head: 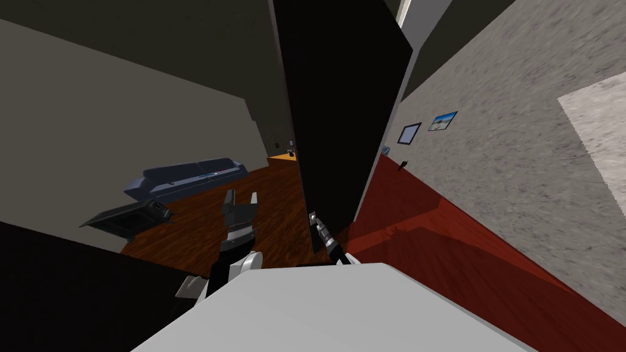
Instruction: Push the door open
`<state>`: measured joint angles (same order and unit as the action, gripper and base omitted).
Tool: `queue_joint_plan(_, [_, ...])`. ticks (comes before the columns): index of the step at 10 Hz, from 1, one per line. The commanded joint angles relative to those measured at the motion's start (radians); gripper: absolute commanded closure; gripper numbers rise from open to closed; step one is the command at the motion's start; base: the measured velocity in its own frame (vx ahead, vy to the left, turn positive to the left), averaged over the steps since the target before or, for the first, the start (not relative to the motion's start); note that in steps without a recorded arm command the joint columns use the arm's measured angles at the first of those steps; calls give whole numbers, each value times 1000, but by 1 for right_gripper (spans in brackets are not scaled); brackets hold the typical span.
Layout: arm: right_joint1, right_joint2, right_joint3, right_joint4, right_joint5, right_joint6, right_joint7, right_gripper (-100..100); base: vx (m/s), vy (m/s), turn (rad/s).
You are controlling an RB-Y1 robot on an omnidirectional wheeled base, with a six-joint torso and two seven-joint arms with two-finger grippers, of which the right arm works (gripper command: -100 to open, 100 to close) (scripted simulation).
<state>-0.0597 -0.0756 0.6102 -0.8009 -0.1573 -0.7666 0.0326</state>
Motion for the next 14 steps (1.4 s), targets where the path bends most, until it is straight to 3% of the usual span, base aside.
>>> queue_joint_plan(1, [-1,4,-4,5,0,-6,2,-100,182,141,30])
queue_joint_plan(3, [-1,4,-5,6,0,-7,2,-100,144,90,8])
queue_joint_plan(4, [-1,4,-5,6,0,-7,2,100,-15,-5,-1])
queue_joint_plan(9, [-1,4,-5,6,0,-7,2,100,-18,-11,1])
queue_joint_plan(10, [-2,-2,-30,15,-5,-4,8,100,131,71,-47])
queue_joint_plan(13, [-5,-5,-47,19,-9,-4,12,100,154,95,-31])
queue_joint_plan(14, [-8,-8,-69,24,-13,-5,16,100,153,79,-11])
